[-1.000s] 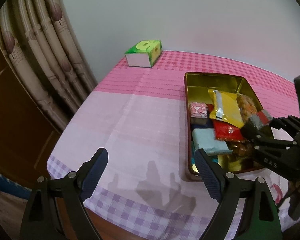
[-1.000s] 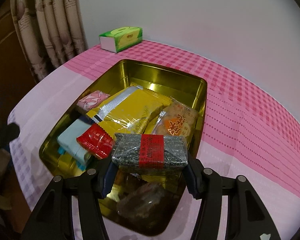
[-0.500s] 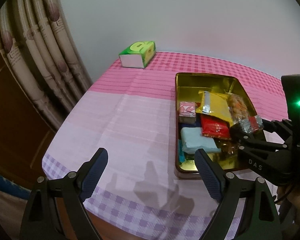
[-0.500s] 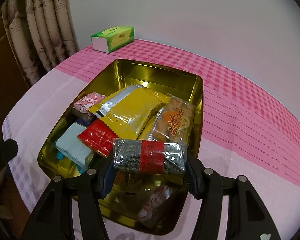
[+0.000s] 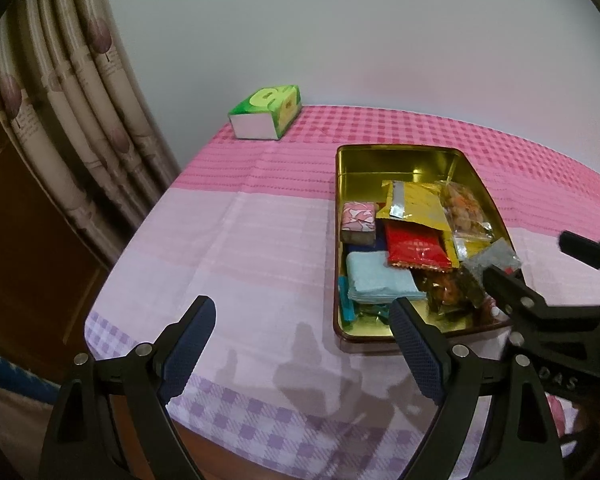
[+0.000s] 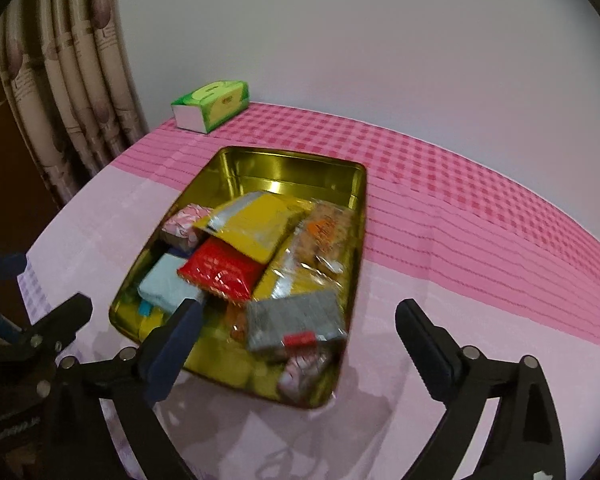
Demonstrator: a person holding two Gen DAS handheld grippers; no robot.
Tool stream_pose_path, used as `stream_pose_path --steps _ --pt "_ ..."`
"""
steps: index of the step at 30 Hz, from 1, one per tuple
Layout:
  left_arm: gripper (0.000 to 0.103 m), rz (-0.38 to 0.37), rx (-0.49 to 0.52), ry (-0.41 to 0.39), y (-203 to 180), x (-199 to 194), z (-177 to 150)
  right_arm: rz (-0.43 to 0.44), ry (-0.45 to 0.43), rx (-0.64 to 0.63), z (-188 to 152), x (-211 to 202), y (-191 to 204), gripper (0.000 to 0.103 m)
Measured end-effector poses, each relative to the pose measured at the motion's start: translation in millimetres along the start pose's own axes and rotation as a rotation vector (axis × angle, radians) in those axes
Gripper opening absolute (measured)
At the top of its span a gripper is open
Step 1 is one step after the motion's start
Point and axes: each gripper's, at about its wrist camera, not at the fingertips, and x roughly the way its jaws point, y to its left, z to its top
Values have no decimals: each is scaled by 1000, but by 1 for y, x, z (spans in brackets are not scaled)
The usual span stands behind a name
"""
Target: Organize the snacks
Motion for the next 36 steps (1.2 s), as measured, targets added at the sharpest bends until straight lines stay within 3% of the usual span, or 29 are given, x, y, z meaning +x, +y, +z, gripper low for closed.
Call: stream_pose_path --steps 9,36 --pt "89 24 6 -8 -1 -1 -1 -61 44 -15 -19 -7 -5 102" --pt "89 26 27 -11 -2 1 -1 6 106 -24 -31 -2 6 102"
